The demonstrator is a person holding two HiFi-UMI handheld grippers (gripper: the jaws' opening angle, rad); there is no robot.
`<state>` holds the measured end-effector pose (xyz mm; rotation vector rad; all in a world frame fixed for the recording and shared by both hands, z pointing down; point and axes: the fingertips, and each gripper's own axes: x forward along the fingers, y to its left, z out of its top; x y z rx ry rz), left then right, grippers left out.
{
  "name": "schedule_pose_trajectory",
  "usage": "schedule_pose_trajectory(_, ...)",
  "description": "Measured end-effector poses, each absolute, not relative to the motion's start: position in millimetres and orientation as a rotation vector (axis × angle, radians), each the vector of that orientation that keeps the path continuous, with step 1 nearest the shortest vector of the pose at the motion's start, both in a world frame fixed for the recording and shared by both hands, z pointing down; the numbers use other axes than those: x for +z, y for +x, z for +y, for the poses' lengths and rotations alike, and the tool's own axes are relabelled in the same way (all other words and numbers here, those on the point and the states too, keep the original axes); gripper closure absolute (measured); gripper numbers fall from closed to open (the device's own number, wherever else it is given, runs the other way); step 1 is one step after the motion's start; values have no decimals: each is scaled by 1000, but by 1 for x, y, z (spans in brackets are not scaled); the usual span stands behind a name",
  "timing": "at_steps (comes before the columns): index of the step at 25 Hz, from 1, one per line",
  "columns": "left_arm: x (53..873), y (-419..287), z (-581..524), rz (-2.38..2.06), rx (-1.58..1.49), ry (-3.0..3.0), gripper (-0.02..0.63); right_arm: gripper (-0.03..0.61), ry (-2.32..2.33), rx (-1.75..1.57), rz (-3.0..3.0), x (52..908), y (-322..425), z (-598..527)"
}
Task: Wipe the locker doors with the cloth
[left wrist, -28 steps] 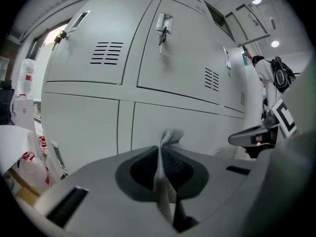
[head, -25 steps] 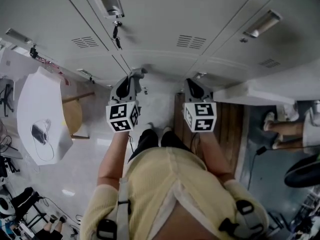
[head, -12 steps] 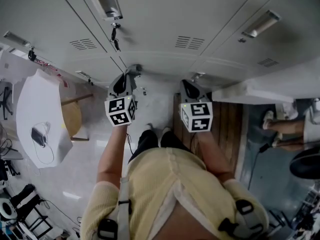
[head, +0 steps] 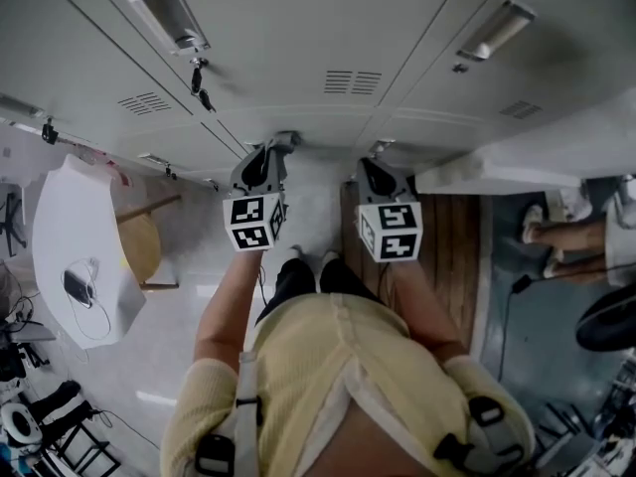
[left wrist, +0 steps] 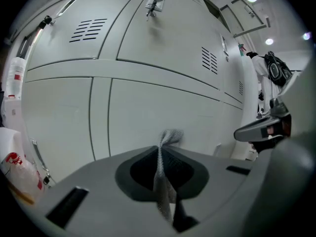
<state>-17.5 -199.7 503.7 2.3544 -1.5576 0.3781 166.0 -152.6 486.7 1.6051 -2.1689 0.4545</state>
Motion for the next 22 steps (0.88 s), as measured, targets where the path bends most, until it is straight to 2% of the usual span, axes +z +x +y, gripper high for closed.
schedule_pose_trajectory(22, 512, 89, -207, -1307, 366, 2483, 597, 574, 1738, 524, -2057, 498, 221, -134)
